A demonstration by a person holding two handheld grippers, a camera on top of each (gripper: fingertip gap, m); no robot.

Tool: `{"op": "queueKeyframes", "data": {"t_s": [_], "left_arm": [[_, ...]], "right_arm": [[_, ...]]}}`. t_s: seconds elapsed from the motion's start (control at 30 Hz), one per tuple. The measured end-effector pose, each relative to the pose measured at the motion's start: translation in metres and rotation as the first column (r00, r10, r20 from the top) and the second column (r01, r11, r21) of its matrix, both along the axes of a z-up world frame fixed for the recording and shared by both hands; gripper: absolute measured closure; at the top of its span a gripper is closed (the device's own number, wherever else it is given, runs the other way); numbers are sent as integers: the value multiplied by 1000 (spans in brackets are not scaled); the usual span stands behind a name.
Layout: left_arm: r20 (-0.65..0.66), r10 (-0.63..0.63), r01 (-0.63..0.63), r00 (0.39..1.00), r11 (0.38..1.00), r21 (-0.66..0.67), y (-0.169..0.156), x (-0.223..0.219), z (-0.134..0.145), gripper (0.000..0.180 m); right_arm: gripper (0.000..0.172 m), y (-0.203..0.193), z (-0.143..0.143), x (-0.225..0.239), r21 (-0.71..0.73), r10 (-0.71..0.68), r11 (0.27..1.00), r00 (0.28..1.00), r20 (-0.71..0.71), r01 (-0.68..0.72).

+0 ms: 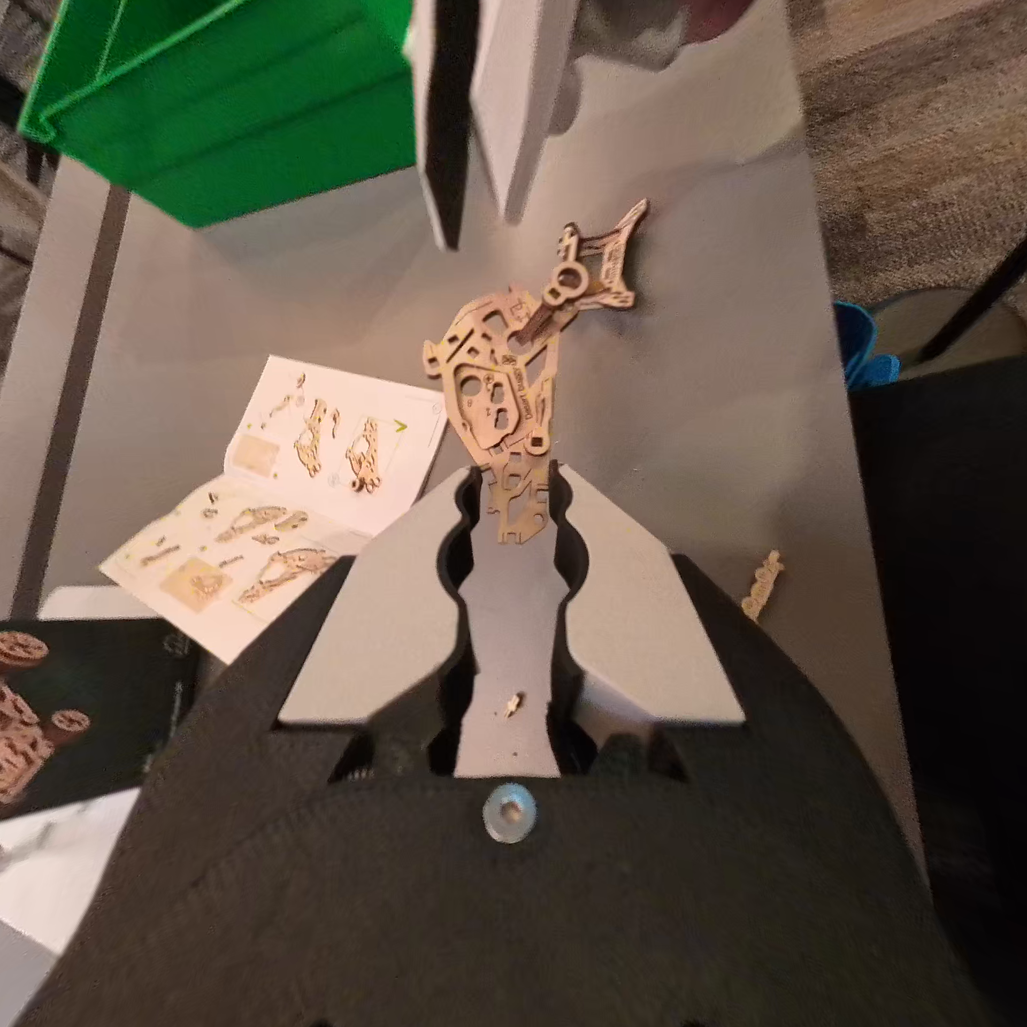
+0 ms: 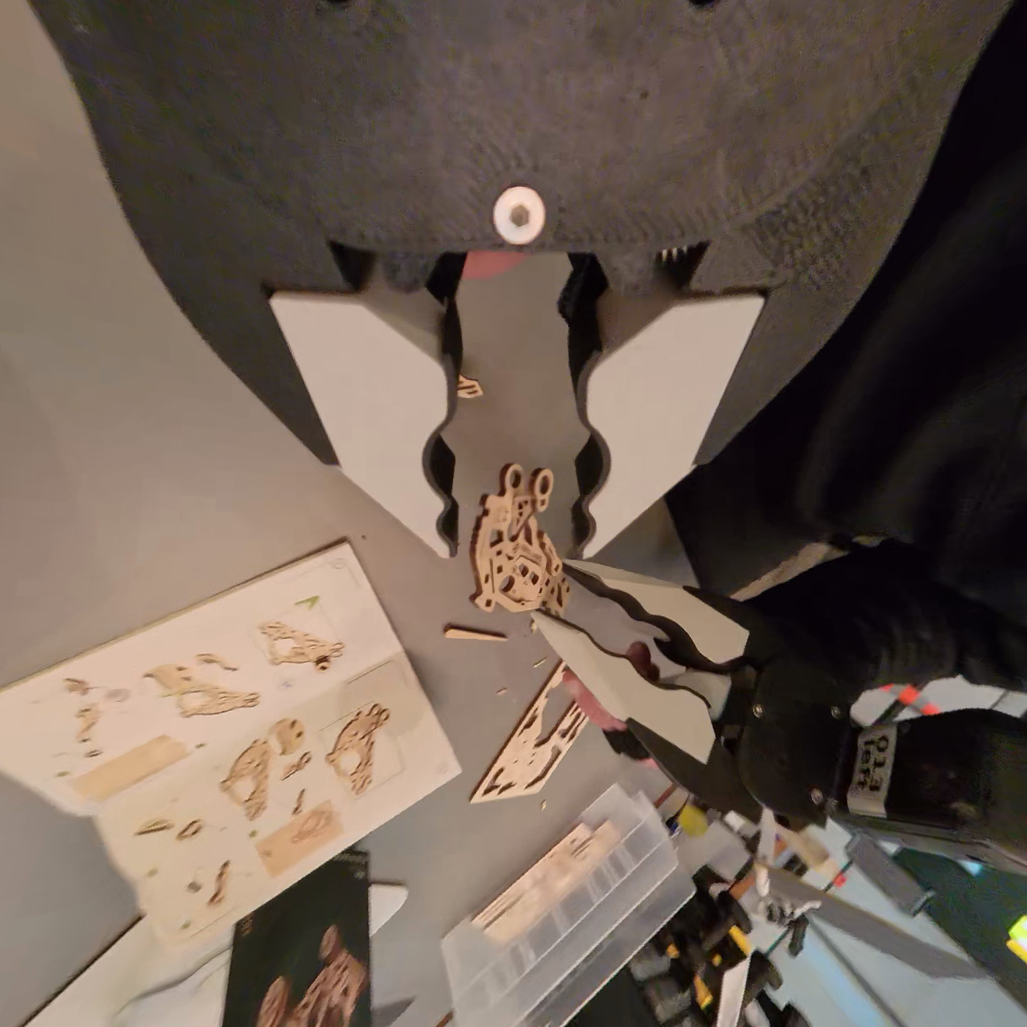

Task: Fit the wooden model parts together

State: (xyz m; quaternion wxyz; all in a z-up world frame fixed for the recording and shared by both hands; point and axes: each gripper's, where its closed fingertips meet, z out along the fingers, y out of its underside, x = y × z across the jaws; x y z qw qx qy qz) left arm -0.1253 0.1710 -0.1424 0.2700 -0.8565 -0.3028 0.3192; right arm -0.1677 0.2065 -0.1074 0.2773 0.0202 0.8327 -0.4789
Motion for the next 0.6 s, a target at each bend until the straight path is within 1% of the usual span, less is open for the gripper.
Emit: {"op": "queueKeyframes", "data": {"t_s": [0.1,0.2,0.3,0.33,0.4,0.43,0.6], "left_arm": [[-30,-68,67,997,997,-42,4,4,9,158],[-35,-105,103,994,993,-65,5,5,13,158],[-39,-142,138,989,987,-85,8,7,16,158],[-40,-154,150,987,985,-87,10,7,16,158],[-41,-158,154,987,984,-88,10,7,18,158],[-35,-162,158,986,984,-83,10,7,17,158],[-16,-159,158,987,986,-45,8,8,18,158]], "right_arm": [[138,-6,-5,9,51,99,993,992,75,-103],[144,-12,-5,19,60,177,980,972,152,-188],[154,-17,-2,27,49,227,969,946,231,-244],[161,-19,-3,29,52,236,966,941,241,-255],[162,-18,-9,35,75,269,953,932,243,-295],[166,-18,-9,38,74,279,950,928,248,-305],[167,-20,-9,39,54,281,951,923,264,-305]]}}
